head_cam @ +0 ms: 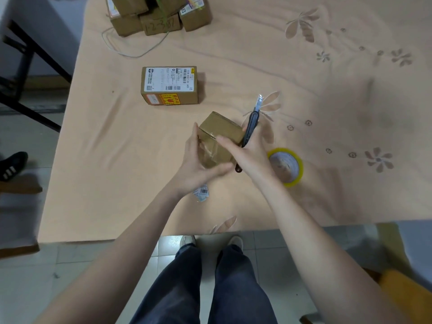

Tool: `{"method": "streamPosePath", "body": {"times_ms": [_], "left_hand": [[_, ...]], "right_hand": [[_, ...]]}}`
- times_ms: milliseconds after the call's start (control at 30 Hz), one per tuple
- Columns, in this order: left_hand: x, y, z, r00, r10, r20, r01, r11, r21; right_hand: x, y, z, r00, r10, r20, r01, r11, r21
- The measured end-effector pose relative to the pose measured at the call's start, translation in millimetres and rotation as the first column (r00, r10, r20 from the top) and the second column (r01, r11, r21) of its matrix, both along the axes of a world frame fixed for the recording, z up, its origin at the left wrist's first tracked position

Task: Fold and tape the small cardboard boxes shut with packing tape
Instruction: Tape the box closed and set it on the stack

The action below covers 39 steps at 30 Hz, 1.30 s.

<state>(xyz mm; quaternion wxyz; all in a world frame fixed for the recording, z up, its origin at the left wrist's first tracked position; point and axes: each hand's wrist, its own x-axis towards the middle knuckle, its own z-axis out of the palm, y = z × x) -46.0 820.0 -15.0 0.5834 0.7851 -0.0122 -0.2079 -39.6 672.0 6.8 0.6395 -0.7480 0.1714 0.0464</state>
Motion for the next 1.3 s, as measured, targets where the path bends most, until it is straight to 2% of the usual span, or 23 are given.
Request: {"method": "streamPosePath", "body": {"times_ms": [33,100,167,200,267,367,433,500,633,667,767,833,867,933,1000,1067,1133,1200,1300], "left_hand": [[-2.0,-3.7,-3.1,0.998,-0.008,0.062,0.001,0.994,0.114],[1.3,-11.3,-8.4,0.980,0.027,0.199,-0.076,0.966,0.247],[10.8,-15.4,-7.6,0.950,0.009,0.311,-0.121,0.931,0.344],[15.5,-14.8,-6.6,0.939,-0.015,0.344,-0.132,0.907,0.400],[23.1,-6.4,-5.1,0.925,-0.018,0.380,-0.176,0.865,0.470],[26.2,14.3,-1.5,0.910,-0.053,0.412,-0.192,0.826,0.530],[23.7,27.2,-2.0,0.899,-0.165,0.405,-0.134,0.778,0.614],[19.5,36.5,-3.8,0.890,-0.250,0.380,-0.089,0.724,0.684],[15.5,45.8,-10.1,0.870,-0.364,0.332,-0.025,0.640,0.768],[15.6,46.4,-12.9,0.861,-0.399,0.315,-0.001,0.618,0.786],[14.8,47.1,-23.1,0.853,-0.471,0.225,0.118,0.594,0.796],[13.0,50.5,-28.7,0.858,-0.475,0.194,0.188,0.642,0.743],[12.4,53.5,-30.2,0.875,-0.432,0.216,0.166,0.689,0.706],[12.6,59.0,-32.2,0.911,-0.238,0.337,-0.032,0.774,0.633],[14.5,61.0,-35.4,0.907,-0.091,0.412,-0.224,0.724,0.653],[16.2,58.6,-42.1,0.924,-0.101,0.368,-0.227,0.630,0.743],[16.9,56.2,-49.0,0.942,-0.128,0.311,-0.176,0.599,0.781],[18.4,56.3,-53.8,0.950,-0.124,0.285,-0.155,0.604,0.781],[18.4,59.0,-57.4,0.945,-0.138,0.296,-0.152,0.617,0.772]], "right_hand": [[2.2,-5.6,-1.3,0.999,0.002,-0.052,0.002,0.997,0.080],[6.1,-13.1,-5.0,0.983,0.006,-0.183,0.042,0.965,0.258],[9.5,-16.3,-10.3,0.973,-0.040,-0.229,0.109,0.950,0.294],[10.9,-17.5,-12.2,0.972,-0.087,-0.218,0.136,0.965,0.222],[12.0,-21.0,-20.7,0.982,-0.118,-0.150,0.116,0.993,-0.025],[7.2,-22.6,-38.9,0.990,0.054,-0.129,-0.089,0.955,-0.285],[2.5,-18.7,-52.0,0.970,0.114,-0.216,-0.192,0.903,-0.385],[0.2,-14.3,-61.0,0.962,0.136,-0.235,-0.237,0.843,-0.482],[1.9,-13.3,-68.0,0.937,0.204,-0.282,-0.348,0.594,-0.725],[2.8,-10.7,-66.4,0.952,0.187,-0.240,-0.305,0.583,-0.753],[6.0,12.3,-51.9,0.987,0.156,0.032,-0.088,0.699,-0.710],[7.2,32.9,-45.3,0.961,0.257,0.103,-0.104,0.678,-0.728],[8.7,42.3,-44.3,0.938,0.331,0.103,-0.145,0.646,-0.750],[15.3,58.3,-46.6,0.883,0.461,0.090,-0.219,0.574,-0.789],[23.3,72.4,-52.7,0.829,0.559,0.003,-0.310,0.465,-0.829],[28.4,83.5,-62.9,0.775,0.618,-0.132,-0.391,0.304,-0.869],[29.6,87.8,-73.5,0.750,0.622,-0.226,-0.418,0.180,-0.890],[28.6,87.4,-79.8,0.756,0.610,-0.237,-0.396,0.138,-0.908],[26.9,86.7,-80.9,0.770,0.606,-0.200,-0.354,0.145,-0.924]]}}
